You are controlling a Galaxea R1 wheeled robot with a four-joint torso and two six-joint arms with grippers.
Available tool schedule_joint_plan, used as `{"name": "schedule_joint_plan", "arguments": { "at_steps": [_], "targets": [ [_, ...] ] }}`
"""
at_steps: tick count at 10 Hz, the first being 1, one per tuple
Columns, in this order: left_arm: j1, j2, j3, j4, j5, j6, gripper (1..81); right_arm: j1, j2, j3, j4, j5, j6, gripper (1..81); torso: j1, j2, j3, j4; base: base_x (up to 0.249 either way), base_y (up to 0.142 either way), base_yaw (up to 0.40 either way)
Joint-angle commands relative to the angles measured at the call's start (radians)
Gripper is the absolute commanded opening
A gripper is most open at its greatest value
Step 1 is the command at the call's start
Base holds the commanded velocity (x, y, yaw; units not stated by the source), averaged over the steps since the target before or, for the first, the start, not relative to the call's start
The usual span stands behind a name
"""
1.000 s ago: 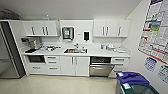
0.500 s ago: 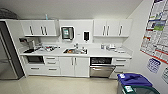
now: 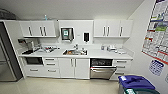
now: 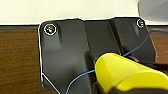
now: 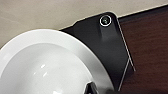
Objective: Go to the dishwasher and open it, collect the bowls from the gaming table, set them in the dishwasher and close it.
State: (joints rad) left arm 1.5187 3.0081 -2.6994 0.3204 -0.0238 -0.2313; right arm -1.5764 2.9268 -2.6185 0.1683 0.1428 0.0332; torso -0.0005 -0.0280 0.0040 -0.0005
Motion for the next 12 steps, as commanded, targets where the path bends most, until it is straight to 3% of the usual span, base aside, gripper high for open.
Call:
{"name": "schedule_joint_plan", "arguments": {
  "at_steps": [1, 12],
  "targets": [
    [-0.056, -0.004, 0.003, 0.006, 0.042, 0.007, 1.0, 0.054, -0.007, 0.002, -0.009, -0.038, -0.001, 1.0, 0.001, 0.0, 0.0, 0.0, 0.174, 0.0, 0.0],
    [-0.054, -0.003, -0.002, 0.005, 0.044, 0.007, 1.0, 0.051, -0.007, 0.002, -0.009, -0.038, 0.001, 1.0, 0.001, 0.0, 0.0, 0.0, 0.155, 0.0, 0.0]
  ]
}}
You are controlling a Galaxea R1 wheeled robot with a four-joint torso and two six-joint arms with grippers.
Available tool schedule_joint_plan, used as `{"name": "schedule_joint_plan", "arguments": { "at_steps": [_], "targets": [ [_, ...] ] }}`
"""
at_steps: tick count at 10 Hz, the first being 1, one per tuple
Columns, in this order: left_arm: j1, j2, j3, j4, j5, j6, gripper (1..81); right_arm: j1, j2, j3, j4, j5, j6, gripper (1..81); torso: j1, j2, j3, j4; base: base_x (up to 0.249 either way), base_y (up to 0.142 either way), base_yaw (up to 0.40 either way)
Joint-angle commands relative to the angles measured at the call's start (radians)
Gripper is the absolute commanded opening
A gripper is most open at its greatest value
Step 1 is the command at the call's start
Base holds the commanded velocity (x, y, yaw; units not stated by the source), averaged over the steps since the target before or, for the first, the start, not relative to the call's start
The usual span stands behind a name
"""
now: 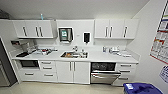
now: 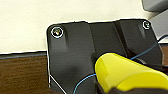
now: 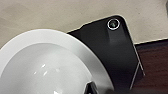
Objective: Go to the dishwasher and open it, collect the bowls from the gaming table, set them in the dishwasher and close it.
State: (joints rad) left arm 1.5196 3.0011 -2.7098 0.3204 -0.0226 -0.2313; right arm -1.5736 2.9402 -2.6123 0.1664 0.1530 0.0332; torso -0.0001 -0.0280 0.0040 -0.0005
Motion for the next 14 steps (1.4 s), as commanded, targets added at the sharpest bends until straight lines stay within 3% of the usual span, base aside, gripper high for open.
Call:
{"name": "schedule_joint_plan", "arguments": {
  "at_steps": [1, 14],
  "targets": [
    [-0.055, 0.006, 0.008, 0.005, 0.042, 0.007, 1.0, 0.049, -0.02, -0.004, -0.005, -0.049, 0.001, 1.0, 0.0, 0.0, 0.0, 0.0, 0.154, 0.0, 0.0],
    [-0.054, 0.004, 0.008, 0.005, 0.041, 0.007, 1.0, 0.049, -0.016, -0.004, -0.004, -0.049, 0.001, 1.0, 0.0, 0.0, 0.0, 0.0, 0.159, 0.0, 0.0]
  ]
}}
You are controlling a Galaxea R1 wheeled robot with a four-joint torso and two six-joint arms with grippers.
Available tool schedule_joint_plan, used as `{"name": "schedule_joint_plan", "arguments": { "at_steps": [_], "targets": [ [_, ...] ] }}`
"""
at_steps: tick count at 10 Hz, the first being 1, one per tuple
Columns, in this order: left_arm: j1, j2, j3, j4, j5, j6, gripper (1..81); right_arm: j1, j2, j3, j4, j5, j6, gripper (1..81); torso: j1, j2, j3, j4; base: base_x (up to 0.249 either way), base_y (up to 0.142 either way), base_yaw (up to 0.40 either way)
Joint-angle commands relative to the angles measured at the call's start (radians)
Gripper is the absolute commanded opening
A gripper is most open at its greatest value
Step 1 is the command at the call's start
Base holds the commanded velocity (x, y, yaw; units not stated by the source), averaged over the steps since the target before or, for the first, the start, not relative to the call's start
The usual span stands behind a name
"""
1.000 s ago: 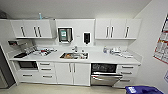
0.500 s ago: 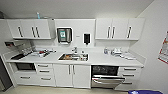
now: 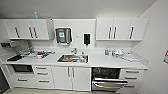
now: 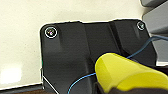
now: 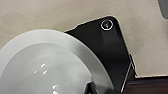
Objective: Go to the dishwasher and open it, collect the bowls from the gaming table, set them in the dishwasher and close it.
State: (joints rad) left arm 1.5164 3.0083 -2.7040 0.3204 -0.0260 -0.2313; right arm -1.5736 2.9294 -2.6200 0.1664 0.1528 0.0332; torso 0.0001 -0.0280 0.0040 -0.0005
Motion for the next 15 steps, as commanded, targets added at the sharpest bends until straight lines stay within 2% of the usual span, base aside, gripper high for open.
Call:
{"name": "schedule_joint_plan", "arguments": {
  "at_steps": [1, 15],
  "targets": [
    [-0.051, -0.003, 0.003, 0.005, 0.044, 0.007, 1.0, 0.048, -0.005, 0.003, -0.004, -0.048, 0.001, 1.0, 0.0, 0.0, 0.0, 0.0, 0.163, 0.0, 0.0],
    [-0.051, -0.001, 0.006, 0.008, 0.044, 0.007, 1.0, 0.051, -0.003, 0.009, -0.005, -0.048, 0.001, 1.0, 0.0, -0.001, 0.0, 0.0, 0.162, 0.0, 0.0]
  ]
}}
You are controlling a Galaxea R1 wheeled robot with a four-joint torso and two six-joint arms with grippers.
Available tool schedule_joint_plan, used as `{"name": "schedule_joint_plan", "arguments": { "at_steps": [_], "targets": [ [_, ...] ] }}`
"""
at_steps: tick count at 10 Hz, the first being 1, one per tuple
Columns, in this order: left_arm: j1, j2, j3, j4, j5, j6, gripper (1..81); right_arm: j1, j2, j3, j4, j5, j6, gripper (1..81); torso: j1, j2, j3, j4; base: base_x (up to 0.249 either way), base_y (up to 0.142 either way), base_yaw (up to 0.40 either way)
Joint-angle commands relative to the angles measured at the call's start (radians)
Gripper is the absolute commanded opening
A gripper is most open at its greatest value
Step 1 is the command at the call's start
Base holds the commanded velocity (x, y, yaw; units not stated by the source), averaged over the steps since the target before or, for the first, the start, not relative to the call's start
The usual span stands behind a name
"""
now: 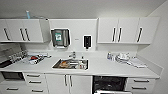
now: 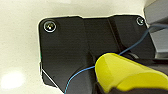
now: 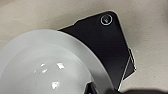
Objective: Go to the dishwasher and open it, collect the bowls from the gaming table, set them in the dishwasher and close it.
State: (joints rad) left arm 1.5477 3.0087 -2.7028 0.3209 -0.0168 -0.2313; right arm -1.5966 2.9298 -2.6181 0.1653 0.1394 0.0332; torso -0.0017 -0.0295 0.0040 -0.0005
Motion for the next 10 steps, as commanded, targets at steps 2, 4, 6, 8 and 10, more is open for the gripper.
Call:
{"name": "schedule_joint_plan", "arguments": {
  "at_steps": [2, 4, 6, 8, 10],
  "targets": [
    [-0.082, -0.003, 0.003, 0.007, 0.035, 0.007, 1.0, 0.075, -0.004, 0.007, -0.004, -0.035, 0.002, 1.0, 0.002, 0.001, 0.0, 0.0, 0.162, 0.0, 0.0],
    [-0.082, -0.002, 0.003, 0.007, 0.035, 0.007, 1.0, 0.075, -0.004, 0.006, -0.001, -0.035, 0.002, 1.0, 0.002, 0.001, 0.0, 0.0, 0.162, 0.0, 0.0],
    [-0.082, -0.002, 0.001, 0.007, 0.035, 0.007, 1.0, 0.075, -0.004, 0.006, -0.001, -0.035, 0.002, 1.0, 0.002, 0.001, 0.0, 0.0, 0.162, 0.0, 0.0],
    [-0.082, -0.002, 0.001, 0.007, 0.037, 0.007, 1.0, 0.074, -0.004, 0.004, -0.003, -0.035, 0.001, 1.0, 0.002, 0.001, 0.0, 0.0, 0.162, 0.0, 0.0],
    [-0.082, -0.002, 0.001, 0.007, 0.035, 0.007, 1.0, 0.074, -0.004, 0.004, -0.003, -0.035, 0.001, 1.0, 0.002, 0.001, 0.0, 0.0, 0.163, 0.0, 0.0]
  ]
}}
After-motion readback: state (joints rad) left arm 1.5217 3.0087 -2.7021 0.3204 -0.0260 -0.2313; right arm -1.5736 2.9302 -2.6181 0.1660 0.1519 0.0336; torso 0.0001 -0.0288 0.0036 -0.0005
